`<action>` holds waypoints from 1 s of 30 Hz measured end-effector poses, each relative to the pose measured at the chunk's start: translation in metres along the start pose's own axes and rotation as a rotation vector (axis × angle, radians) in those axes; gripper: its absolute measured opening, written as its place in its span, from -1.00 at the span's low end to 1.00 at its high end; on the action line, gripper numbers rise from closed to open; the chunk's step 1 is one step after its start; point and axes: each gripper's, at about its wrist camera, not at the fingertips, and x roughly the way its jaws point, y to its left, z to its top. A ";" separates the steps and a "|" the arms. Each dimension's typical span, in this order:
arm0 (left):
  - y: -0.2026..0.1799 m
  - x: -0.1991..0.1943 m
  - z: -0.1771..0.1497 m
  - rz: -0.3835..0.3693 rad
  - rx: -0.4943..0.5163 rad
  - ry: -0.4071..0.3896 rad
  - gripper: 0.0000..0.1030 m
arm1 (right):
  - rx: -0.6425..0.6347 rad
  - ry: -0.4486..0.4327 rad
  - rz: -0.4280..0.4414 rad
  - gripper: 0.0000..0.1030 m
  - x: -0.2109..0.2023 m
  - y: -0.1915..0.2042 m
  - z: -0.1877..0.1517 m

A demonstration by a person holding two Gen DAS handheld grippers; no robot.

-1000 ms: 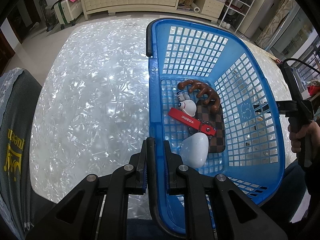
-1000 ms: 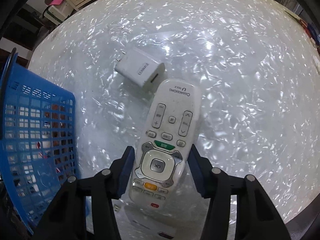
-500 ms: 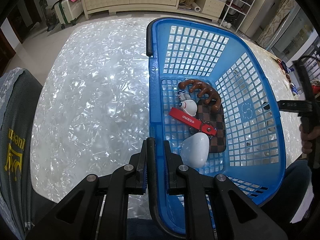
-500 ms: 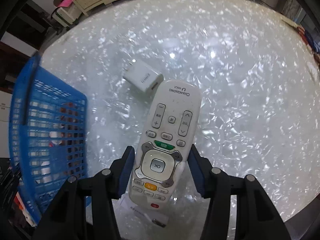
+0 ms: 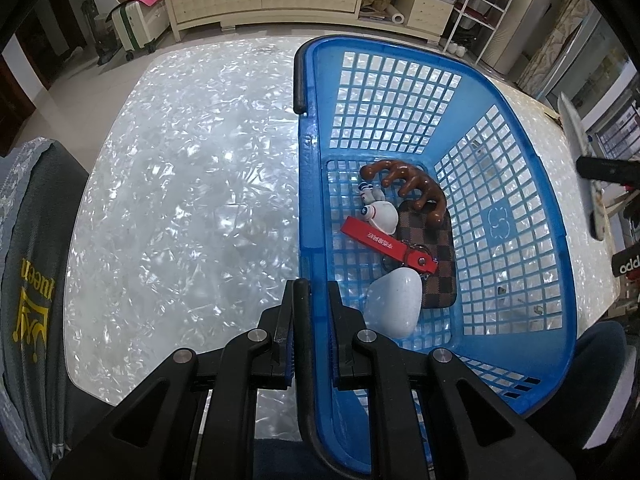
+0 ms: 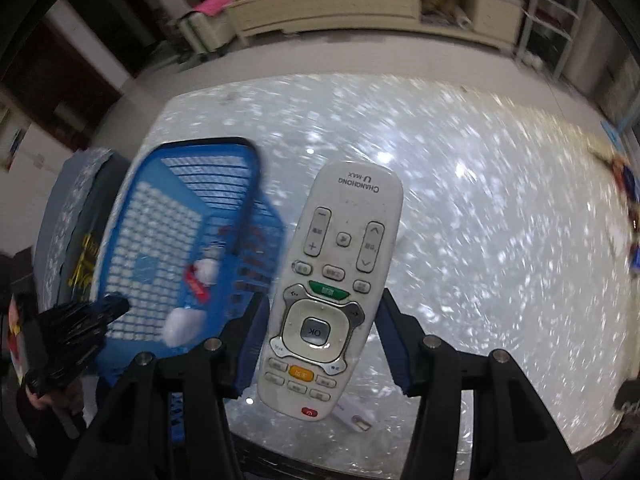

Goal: Organize rigid objects
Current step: 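Lift the remote with the right gripper and carry it over the basket, then lower the remote into the basket and open the right gripper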

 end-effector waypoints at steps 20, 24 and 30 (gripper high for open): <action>0.000 -0.001 0.001 0.002 0.005 0.010 -0.74 | -0.315 0.038 0.052 -0.01 0.040 0.121 0.010; 0.000 -0.001 0.002 0.006 0.003 0.015 -0.74 | -0.337 0.066 0.044 -0.01 0.054 0.124 0.010; -0.001 -0.001 0.001 0.011 0.005 0.023 -0.74 | -0.374 0.105 0.013 -0.01 0.074 0.128 0.007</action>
